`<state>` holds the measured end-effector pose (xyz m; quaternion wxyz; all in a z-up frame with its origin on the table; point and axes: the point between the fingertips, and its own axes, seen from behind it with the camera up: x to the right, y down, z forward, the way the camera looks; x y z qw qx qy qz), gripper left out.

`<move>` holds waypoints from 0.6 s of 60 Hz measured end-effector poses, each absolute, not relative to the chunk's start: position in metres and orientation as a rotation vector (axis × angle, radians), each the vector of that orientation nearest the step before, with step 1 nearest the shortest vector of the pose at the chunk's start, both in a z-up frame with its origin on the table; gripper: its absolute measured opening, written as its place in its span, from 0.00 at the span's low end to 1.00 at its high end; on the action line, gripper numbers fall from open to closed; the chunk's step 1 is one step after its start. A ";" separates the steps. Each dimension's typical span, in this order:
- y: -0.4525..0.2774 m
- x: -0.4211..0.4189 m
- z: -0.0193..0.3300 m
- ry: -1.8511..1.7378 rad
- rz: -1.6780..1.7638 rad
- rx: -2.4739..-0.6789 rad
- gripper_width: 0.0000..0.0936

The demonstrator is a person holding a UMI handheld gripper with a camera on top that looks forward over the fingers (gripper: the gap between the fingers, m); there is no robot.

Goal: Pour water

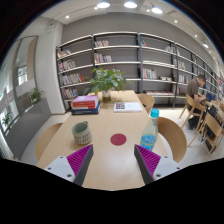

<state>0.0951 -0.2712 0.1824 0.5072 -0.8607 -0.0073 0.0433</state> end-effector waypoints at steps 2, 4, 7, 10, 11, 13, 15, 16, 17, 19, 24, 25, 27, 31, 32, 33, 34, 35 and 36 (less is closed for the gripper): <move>-0.266 0.114 0.168 -0.008 0.086 -2.083 0.90; -0.263 0.134 0.155 0.008 0.065 -2.093 0.90; -0.265 0.150 0.147 0.026 0.031 -2.094 0.89; -0.258 0.172 0.136 0.044 -0.005 -2.087 0.89; -0.257 0.180 0.131 0.046 -0.014 -2.084 0.89; -0.251 0.191 0.125 0.050 -0.029 -2.076 0.89; -0.243 0.202 0.119 0.051 -0.044 -2.063 0.89; -0.238 0.206 0.118 0.052 -0.049 -2.057 0.89; -0.235 0.210 0.114 0.054 -0.051 -2.048 0.89; -0.225 0.215 0.111 0.052 -0.052 -2.030 0.89; -0.198 0.221 0.105 0.022 -0.049 -1.991 0.90; -0.192 0.224 0.105 0.017 -0.048 -1.984 0.90; -0.182 0.225 0.101 0.010 -0.041 -1.976 0.89; -0.161 0.227 0.095 0.007 -0.032 -1.959 0.90; -0.156 0.229 0.094 0.009 -0.034 -1.954 0.90; -0.152 0.230 0.093 0.012 -0.036 -1.951 0.90; -0.148 0.231 0.092 0.015 -0.037 -1.944 0.90; -0.143 0.231 0.092 0.017 -0.039 -1.936 0.90; -0.137 0.227 0.089 0.018 -0.040 -1.925 0.89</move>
